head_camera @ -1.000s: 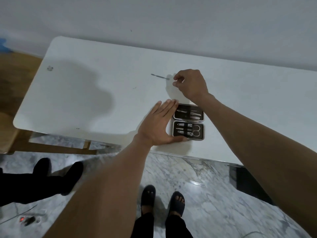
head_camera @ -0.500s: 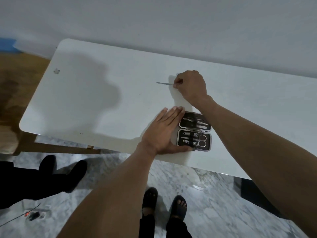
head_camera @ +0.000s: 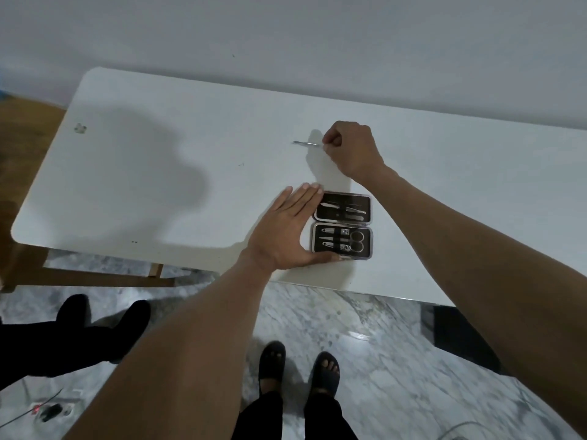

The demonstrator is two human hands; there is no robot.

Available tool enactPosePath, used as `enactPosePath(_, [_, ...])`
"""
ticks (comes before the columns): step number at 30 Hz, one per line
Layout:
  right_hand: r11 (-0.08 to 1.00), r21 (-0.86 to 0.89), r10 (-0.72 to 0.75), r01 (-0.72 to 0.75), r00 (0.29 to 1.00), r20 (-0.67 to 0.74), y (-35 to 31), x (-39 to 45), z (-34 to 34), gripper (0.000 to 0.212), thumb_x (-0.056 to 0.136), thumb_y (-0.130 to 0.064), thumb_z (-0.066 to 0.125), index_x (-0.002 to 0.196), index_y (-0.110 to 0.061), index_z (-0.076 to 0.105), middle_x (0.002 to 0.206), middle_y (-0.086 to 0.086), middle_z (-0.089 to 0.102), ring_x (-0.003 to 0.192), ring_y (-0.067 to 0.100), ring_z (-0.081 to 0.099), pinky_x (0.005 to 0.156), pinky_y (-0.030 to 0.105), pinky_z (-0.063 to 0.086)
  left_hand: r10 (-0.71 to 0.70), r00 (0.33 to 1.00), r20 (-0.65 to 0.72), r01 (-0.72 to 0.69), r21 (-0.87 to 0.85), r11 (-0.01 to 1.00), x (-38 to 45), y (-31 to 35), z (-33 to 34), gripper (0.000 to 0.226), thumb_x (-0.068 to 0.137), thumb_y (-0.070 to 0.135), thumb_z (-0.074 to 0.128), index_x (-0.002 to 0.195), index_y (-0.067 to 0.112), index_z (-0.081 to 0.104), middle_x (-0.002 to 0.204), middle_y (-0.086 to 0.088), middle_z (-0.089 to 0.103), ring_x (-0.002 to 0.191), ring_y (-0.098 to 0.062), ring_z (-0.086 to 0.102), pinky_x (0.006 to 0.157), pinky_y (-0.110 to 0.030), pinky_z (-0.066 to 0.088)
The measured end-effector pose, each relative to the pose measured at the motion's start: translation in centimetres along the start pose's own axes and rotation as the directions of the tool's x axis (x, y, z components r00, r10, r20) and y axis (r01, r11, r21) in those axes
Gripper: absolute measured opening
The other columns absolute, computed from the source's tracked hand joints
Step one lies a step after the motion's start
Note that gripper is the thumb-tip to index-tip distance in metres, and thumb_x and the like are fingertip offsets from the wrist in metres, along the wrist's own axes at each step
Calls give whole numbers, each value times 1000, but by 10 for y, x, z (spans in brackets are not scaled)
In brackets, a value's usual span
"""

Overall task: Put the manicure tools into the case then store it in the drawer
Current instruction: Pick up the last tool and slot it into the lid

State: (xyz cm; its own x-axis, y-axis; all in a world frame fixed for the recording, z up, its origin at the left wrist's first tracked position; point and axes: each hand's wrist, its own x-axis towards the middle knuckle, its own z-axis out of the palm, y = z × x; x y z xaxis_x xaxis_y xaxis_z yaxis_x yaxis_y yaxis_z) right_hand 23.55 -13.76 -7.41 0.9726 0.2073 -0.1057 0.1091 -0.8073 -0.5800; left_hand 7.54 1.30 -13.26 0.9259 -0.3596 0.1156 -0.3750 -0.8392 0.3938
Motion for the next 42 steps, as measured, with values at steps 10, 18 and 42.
enactPosePath(10, [947,288,179,-146,980,-92,31,-74,-28,11,81,-10,74,91,-13,78,85,-4,73,71,-1,63,69,1,44,-21,999,38,20,8,1000,0,-1,-1,129,73,98,47,163,7,27,171,-6,26,160,-17,18,132,-45,14])
enactPosePath(18, [861,426,375,-278,913,-162,56,-126,-30,10,76,-13,73,85,-16,78,85,-4,75,84,10,70,78,18,51,-23,998,66,22,9,1000,-1,2,-4,129,73,98,43,164,9,22,173,-6,22,161,-17,15,132,-45,11])
enactPosePath(42, [938,232,300,-257,937,-176,43,-124,-4,11,81,-17,69,87,-21,78,80,-7,72,78,11,67,75,25,54,-13,999,39,13,8,1000,0,1,-3,127,74,95,47,163,8,25,172,-5,25,161,-17,17,132,-45,13])
